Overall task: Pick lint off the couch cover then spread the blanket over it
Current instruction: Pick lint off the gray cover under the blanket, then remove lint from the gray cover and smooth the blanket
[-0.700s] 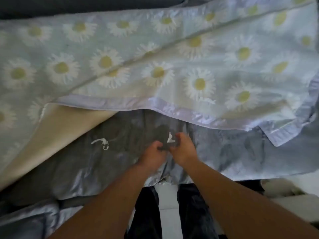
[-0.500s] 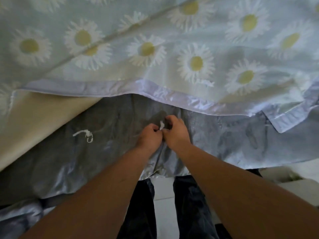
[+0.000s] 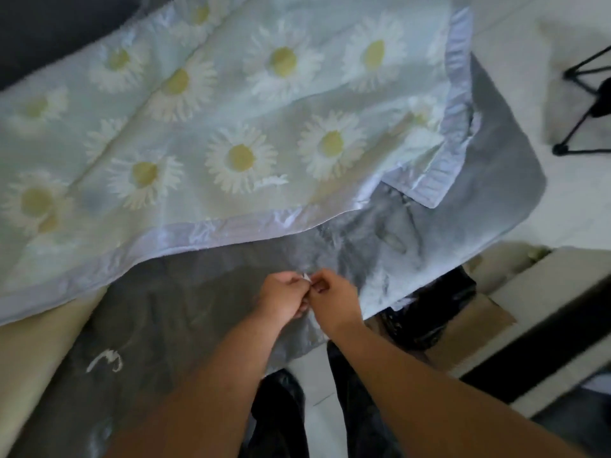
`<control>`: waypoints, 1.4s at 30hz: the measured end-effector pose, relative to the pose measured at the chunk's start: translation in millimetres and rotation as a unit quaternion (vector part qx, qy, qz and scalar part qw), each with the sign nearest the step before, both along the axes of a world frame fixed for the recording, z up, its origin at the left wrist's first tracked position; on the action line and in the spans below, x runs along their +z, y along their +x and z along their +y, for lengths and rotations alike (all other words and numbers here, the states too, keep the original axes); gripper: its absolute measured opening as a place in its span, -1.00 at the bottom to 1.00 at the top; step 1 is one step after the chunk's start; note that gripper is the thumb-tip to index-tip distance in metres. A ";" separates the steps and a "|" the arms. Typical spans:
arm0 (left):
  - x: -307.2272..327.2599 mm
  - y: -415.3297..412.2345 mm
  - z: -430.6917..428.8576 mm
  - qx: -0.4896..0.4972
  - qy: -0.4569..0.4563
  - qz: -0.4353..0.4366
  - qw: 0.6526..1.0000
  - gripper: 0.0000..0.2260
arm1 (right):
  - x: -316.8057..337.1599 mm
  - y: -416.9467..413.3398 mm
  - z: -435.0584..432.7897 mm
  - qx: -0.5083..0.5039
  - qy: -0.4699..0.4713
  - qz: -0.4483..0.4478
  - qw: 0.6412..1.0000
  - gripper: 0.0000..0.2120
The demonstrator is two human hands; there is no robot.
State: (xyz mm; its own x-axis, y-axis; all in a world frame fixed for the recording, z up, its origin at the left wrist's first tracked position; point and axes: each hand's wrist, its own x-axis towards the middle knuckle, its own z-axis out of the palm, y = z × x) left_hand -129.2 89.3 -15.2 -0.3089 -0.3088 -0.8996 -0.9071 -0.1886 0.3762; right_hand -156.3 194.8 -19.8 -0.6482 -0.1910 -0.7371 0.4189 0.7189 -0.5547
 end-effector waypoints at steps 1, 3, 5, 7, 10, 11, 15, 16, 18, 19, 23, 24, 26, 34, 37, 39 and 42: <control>2.9 -9.3 15.2 -0.025 0.004 0.003 1.000 -0.82 | 2.2 -3.2 15.8 -0.027 0.006 -0.001 1.000 -0.85; 5.2 -41.5 66.7 -0.096 0.019 0.008 0.995 -0.81 | 4.0 -16.0 66.8 -0.117 0.027 0.008 0.993 -0.85; 0.2 -63.6 105.5 -0.148 0.024 0.014 0.989 -0.83 | 4.8 -25.0 101.6 -0.200 0.048 0.031 0.978 -0.89; -13.2 -89.2 158.1 -0.213 0.027 0.029 0.976 -0.87 | -2.8 -35.9 150.0 -0.289 0.073 0.045 0.954 -0.90; -42.2 -116.4 219.6 -0.319 0.029 0.043 0.946 -0.87 | -25.0 -47.1 206.7 -0.381 0.076 0.038 0.921 -0.88; -56.5 -120.3 243.9 -0.343 0.034 0.037 0.938 -0.86 | -38.7 -46.6 228.4 -0.405 0.081 0.032 0.910 -0.89; -115.4 -119.4 302.3 -0.371 0.048 0.018 0.927 -0.87 | -98.8 -43.8 276.8 -0.460 0.079 0.004 0.885 -0.91; -132.5 -116.8 311.9 -0.369 0.051 0.009 0.928 -0.87 | -118.0 -41.0 283.8 -0.467 0.076 0.000 0.881 -0.89; -165.4 -111.6 325.1 -0.360 0.046 -0.005 0.932 -0.83 | -152.8 -36.7 292.5 -0.480 0.064 -0.007 0.875 -0.88; -183.3 -108.5 330.6 -0.360 0.040 -0.010 0.932 -0.81 | -171.4 -34.8 295.8 -0.490 0.061 -0.017 0.870 -0.88; -238.5 -95.1 338.1 -0.347 0.053 -0.035 0.936 -0.75 | -237.2 -28.7 302.4 -0.536 0.051 -0.081 0.839 -0.91; -247.2 -93.2 339.5 -0.340 0.060 -0.039 0.938 -0.74 | -248.1 -28.4 304.1 -0.548 0.047 -0.095 0.830 -0.96; -261.2 -86.2 339.7 -0.325 0.067 -0.039 0.942 -0.76 | -263.5 -25.8 303.9 -0.562 0.048 -0.121 0.817 -0.83; -166.9 -84.5 331.6 -0.271 0.085 -0.037 0.958 -0.70 | -159.3 -35.5 280.8 -0.510 0.033 -0.129 0.850 -0.71; -101.1 -103.3 305.0 -0.269 0.101 -0.011 0.958 -0.79 | -95.1 -52.6 259.3 -0.518 0.053 -0.086 0.849 -0.79; -58.7 -115.3 269.3 -0.265 0.117 0.021 0.957 -0.83 | -47.2 -65.4 232.4 -0.515 0.067 -0.030 0.854 -0.84; -5.1 -134.1 195.6 -0.209 0.081 0.079 0.971 -0.89 | 13.2 -90.0 178.8 -0.417 0.036 0.063 0.906 -0.87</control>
